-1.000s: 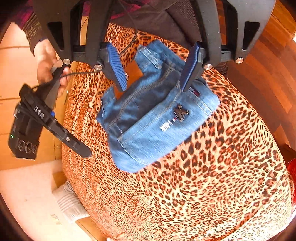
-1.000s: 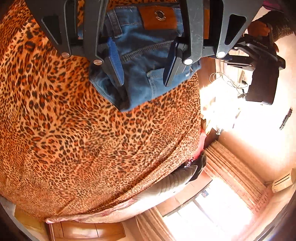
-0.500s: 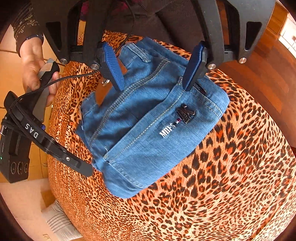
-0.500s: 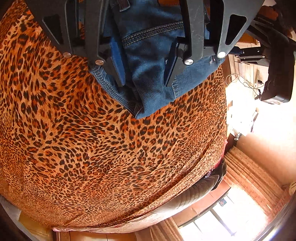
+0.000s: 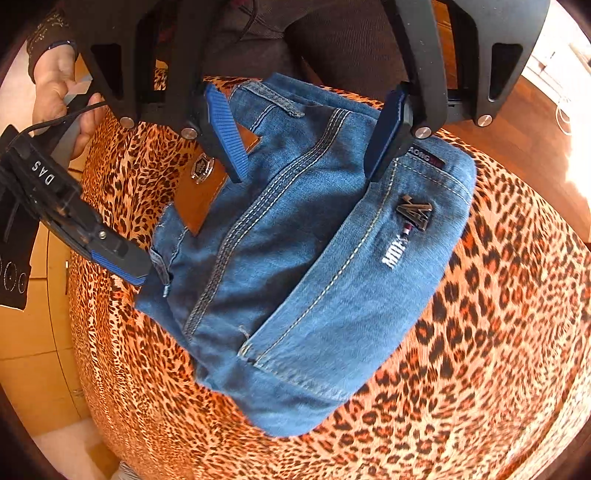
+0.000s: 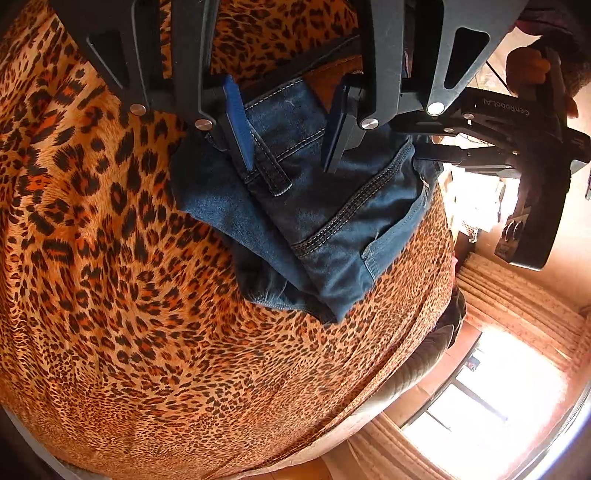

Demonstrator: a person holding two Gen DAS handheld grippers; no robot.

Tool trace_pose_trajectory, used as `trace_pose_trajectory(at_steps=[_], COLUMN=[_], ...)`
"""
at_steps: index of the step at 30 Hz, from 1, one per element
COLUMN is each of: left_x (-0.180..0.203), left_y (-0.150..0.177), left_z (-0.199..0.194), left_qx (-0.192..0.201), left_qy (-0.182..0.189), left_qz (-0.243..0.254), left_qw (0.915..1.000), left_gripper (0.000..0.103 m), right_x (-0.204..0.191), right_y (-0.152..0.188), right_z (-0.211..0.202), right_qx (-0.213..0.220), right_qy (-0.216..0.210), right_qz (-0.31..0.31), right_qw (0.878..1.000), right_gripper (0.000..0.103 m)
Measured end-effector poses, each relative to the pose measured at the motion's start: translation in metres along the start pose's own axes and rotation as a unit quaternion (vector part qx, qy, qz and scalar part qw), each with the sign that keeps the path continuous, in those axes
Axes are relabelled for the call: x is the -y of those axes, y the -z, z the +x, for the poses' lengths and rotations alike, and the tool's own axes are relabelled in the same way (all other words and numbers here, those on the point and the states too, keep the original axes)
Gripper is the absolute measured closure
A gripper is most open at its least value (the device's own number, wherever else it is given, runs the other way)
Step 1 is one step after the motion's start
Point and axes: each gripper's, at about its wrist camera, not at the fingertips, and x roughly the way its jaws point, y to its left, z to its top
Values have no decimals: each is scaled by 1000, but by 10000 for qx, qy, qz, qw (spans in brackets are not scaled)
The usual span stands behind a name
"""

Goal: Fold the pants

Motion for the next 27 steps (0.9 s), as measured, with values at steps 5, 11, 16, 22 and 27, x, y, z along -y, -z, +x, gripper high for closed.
trace_pose_trajectory(at_steps=[5, 11, 16, 22, 27], left_x=[-8, -45, -66, -74, -63], left_y=[-18, -57, -85, -114, -117], left_z=[-24, -20, -13, -8, 10], left_qx=[253, 47, -282, -666, -1240], left_qy=[-108, 424, 484, 776, 927], left_qz=[260, 96, 526, 1427, 2059], left_qw=[9993, 9990, 9970, 9845, 9663], left_gripper=[38, 38, 38, 38, 38], right_x=[24, 38, 29, 10, -10], right_y=[16, 58, 81, 92, 104], right_z=[-35, -34, -11, 17, 30], right_qx=[286, 264, 287, 446, 886], right_qy=[56, 64, -90, -150, -149], right_qz=[694, 1537, 2363, 3152, 3576], right_qw=[9972, 9878, 9712, 9479, 9295], right_gripper=[35, 35, 35, 35, 34])
